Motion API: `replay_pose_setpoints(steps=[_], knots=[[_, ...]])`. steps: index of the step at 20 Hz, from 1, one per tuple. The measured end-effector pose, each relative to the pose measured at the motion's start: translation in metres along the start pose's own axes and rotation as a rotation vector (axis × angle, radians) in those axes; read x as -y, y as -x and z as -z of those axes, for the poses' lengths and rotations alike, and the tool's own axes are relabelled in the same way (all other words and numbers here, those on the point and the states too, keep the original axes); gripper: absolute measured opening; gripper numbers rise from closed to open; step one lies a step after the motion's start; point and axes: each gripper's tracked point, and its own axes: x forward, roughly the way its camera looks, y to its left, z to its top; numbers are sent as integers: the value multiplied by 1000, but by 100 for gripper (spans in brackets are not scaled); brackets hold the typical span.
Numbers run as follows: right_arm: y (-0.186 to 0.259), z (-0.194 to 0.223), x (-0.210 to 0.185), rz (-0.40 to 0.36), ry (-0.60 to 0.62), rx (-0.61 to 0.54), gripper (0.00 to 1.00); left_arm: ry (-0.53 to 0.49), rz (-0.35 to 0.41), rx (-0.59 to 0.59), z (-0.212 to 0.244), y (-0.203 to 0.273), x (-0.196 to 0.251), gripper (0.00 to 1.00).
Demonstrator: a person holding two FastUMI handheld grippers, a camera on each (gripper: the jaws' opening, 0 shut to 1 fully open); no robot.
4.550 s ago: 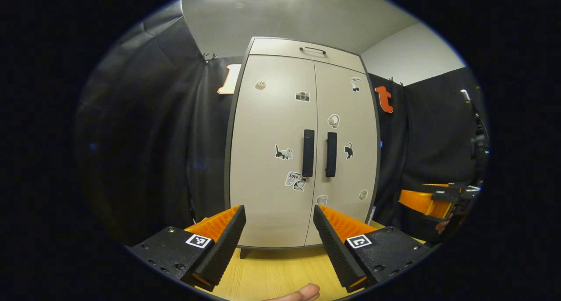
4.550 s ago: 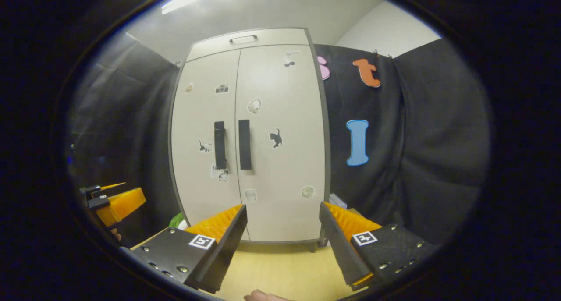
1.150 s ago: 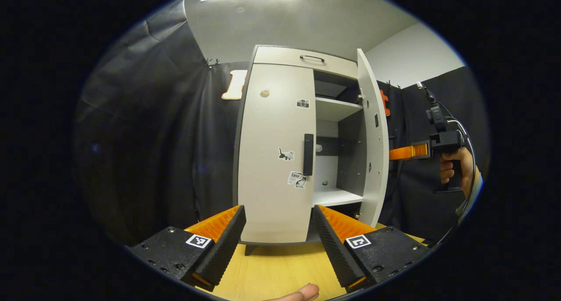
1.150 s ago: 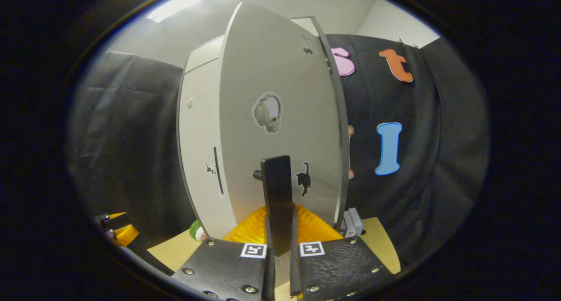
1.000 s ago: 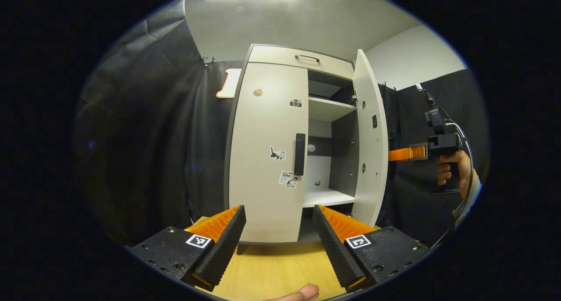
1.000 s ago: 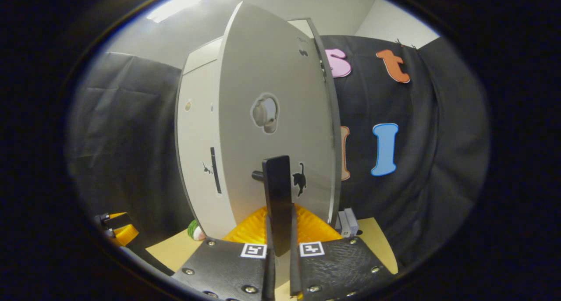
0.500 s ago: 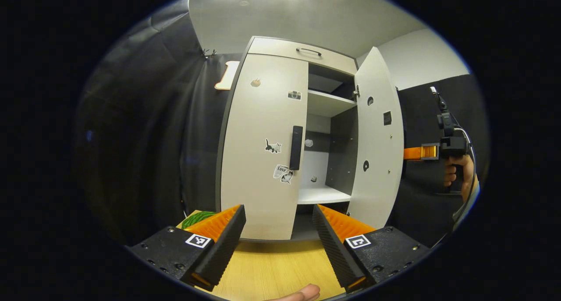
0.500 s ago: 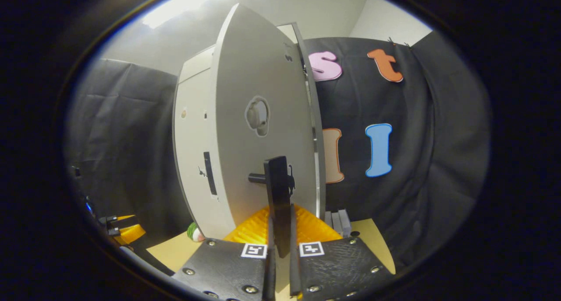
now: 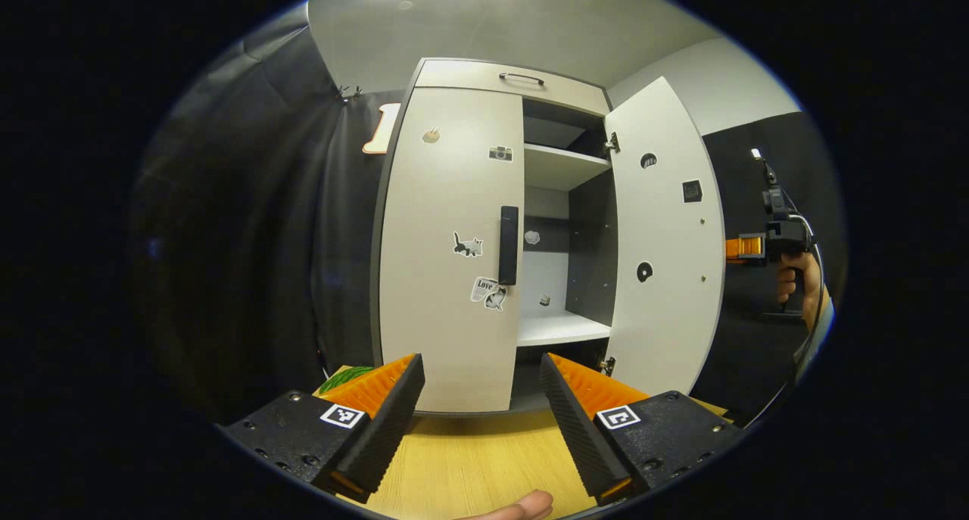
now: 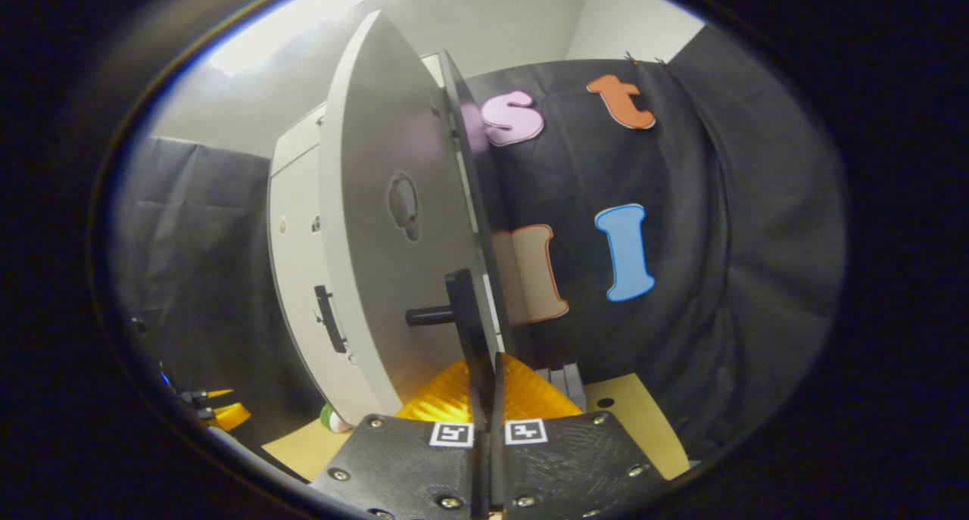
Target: Open the right door of the double-door shoe cabinet with the right hand, and open the left door with the left hand.
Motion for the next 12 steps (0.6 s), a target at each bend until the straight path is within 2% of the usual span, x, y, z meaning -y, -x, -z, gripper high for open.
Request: replay_pose_setpoints(steps=[3,4,6,8,10,12], knots=[[4,4,-4,27,63,-2,1,-41,-17,14,-11,-17,1,95],[6,5,-1,47,76,1,1,-52,-21,13,-15,-24,1,92],[16,6,-3,57,87,13,1,-80,-19,13,-23,-40,5,95],[30,4,1,75,84,50,1,-51,-4,27,-35,-59,13,95],[47,9,2,88,73,77,8,-12,17,59,-49,-84,20,95],[70,13,8,118,89,108,49,-18,-2,87,-65,-111,17,95]])
